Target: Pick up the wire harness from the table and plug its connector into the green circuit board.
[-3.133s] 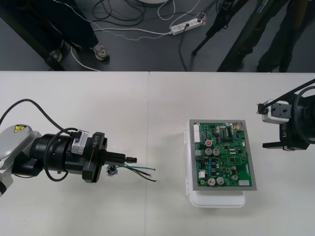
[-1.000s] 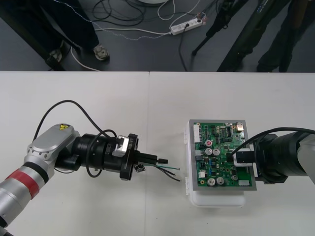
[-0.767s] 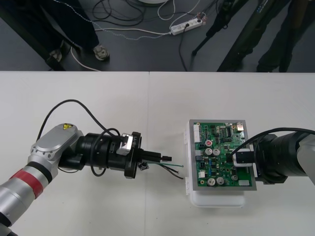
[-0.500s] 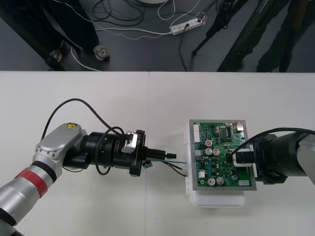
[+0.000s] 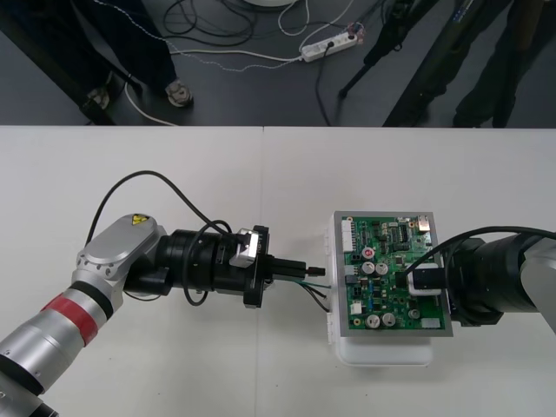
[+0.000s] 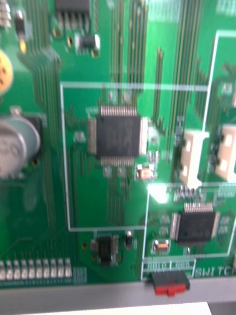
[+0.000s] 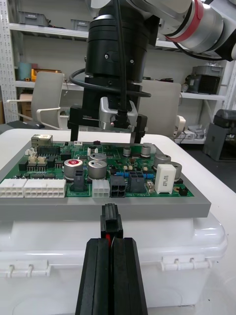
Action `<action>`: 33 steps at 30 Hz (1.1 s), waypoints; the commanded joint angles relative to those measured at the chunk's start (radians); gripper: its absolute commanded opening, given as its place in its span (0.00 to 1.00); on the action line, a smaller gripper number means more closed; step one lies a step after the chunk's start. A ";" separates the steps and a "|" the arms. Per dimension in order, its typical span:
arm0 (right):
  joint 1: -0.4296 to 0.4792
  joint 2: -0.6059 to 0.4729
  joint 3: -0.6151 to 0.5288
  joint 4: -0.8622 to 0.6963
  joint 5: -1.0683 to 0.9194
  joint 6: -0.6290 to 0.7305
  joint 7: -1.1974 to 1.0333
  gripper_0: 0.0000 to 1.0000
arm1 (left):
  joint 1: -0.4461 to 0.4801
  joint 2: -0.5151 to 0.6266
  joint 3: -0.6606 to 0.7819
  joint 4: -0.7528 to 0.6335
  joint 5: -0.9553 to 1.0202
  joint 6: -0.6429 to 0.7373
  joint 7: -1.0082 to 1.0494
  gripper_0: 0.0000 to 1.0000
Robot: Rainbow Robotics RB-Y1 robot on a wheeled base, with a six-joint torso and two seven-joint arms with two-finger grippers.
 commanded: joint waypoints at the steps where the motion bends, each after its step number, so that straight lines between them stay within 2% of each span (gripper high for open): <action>1: -0.026 0.018 0.017 -0.009 -0.002 -0.005 -0.014 1.00 | -0.049 -0.032 -0.041 -0.007 -0.007 0.043 -0.069 0.00; 33: -0.029 0.044 0.017 -0.010 0.012 -0.005 -0.022 1.00 | -0.053 -0.055 -0.072 -0.007 0.001 0.060 -0.061 0.00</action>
